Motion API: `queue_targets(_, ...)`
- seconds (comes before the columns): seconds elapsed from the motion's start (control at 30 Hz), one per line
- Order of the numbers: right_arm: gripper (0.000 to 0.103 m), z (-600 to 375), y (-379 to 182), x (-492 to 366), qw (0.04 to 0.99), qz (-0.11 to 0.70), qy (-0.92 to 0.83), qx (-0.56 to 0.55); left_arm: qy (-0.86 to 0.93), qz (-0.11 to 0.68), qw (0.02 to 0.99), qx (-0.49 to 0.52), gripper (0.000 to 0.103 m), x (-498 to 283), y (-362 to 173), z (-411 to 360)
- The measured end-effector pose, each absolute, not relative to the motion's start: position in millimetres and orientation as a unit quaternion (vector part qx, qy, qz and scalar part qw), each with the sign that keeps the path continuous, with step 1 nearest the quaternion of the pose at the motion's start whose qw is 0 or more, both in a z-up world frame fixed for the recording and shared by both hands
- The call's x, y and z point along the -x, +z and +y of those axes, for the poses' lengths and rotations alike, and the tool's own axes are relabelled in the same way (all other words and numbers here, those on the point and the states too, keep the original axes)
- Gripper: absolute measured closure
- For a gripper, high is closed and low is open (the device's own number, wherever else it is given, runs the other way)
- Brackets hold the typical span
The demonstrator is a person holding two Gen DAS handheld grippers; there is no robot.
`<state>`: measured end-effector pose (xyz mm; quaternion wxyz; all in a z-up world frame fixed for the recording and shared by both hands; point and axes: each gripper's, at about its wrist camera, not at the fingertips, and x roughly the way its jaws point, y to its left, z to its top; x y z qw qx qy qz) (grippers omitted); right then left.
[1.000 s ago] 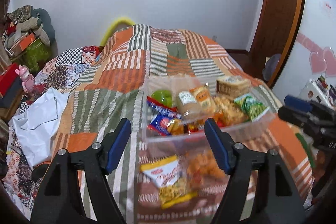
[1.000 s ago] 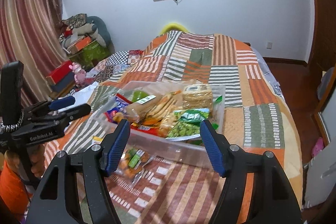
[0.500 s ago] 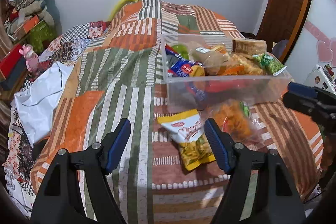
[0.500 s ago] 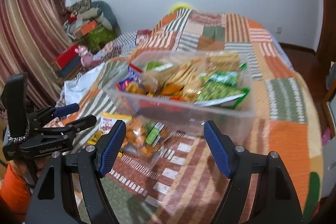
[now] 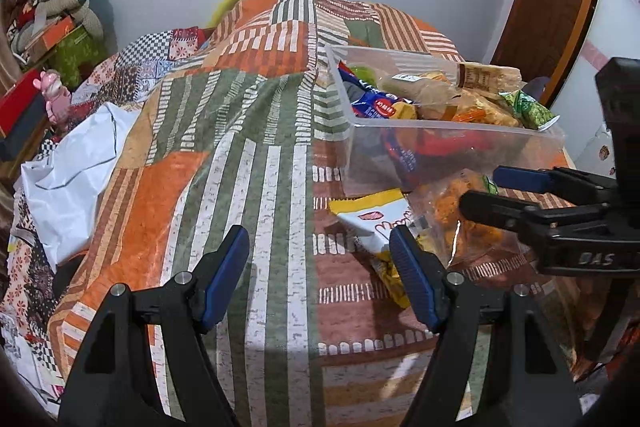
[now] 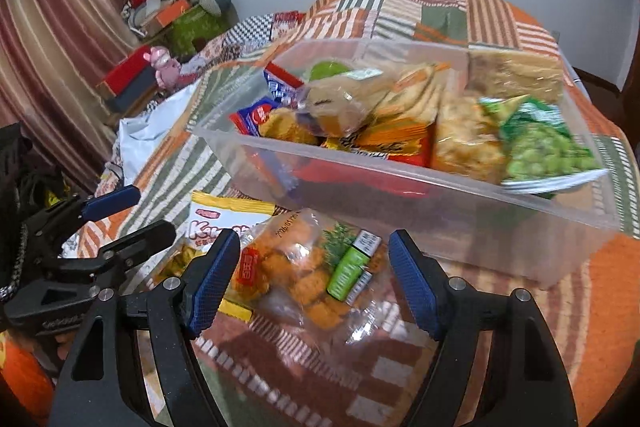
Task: Organize snacks
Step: 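Withdraw both tools and open them over the last snack bags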
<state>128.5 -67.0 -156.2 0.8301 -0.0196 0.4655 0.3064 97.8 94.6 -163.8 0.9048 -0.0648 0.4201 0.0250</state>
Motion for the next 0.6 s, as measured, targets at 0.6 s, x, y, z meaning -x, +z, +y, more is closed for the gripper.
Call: queue_targets(0.6, 0.0, -70, -181, -140, 0.801, 0.516, 0.304, 0.004, 0.0, 0.434, 0.899, 0.062, 0.031, -101, -171, 78)
